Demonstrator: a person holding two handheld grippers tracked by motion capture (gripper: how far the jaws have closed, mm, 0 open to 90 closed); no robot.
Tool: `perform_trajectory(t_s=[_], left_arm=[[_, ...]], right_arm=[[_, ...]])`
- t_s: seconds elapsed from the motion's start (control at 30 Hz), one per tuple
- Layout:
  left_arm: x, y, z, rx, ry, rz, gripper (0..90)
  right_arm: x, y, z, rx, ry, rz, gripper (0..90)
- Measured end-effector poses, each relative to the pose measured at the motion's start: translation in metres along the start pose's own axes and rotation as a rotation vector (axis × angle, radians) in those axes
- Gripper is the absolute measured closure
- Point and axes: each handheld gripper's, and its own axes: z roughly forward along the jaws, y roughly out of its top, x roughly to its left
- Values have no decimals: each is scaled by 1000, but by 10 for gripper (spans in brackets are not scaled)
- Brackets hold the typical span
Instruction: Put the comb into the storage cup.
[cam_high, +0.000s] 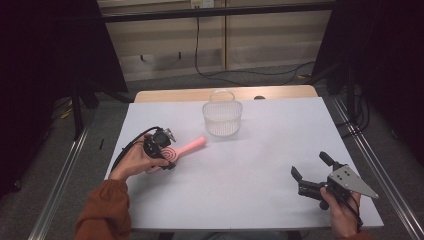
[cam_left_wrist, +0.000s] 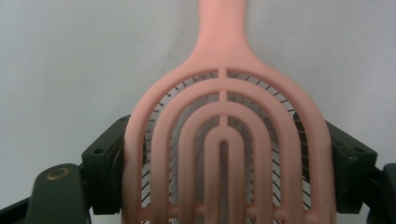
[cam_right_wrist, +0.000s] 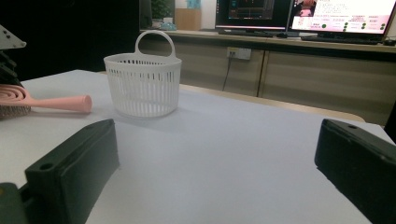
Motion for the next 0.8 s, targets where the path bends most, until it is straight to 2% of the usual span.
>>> perform_trajectory(t_s=[0.23, 0.3, 0.33, 0.57, 0.63, 0.77, 0.8], left_arm=[[-2, -1, -1, -8, -3, -7, 196], [-2, -1, -1, -17, 9, -11, 196], [-1, -1, -2, -14, -3, -11, 196], [0, -3, -5, -43, 11, -24, 197], [0, -3, -6, -52, 0, -25, 196], [0, -3, -9, -70, 7, -31, 196], [0, -3, -10, -81, 30, -29, 196]], right_arm=[[0, 0, 0, 1, -1, 0, 0], [0, 0, 0, 1, 0, 0, 0], [0, 0, 0, 0, 1, 0, 0], [0, 0, 0, -1, 2, 0, 0], [0, 0, 0, -2, 1, 1, 0], [0, 0, 0, -1, 2, 1, 0], [0, 0, 0, -1, 0, 0, 0]])
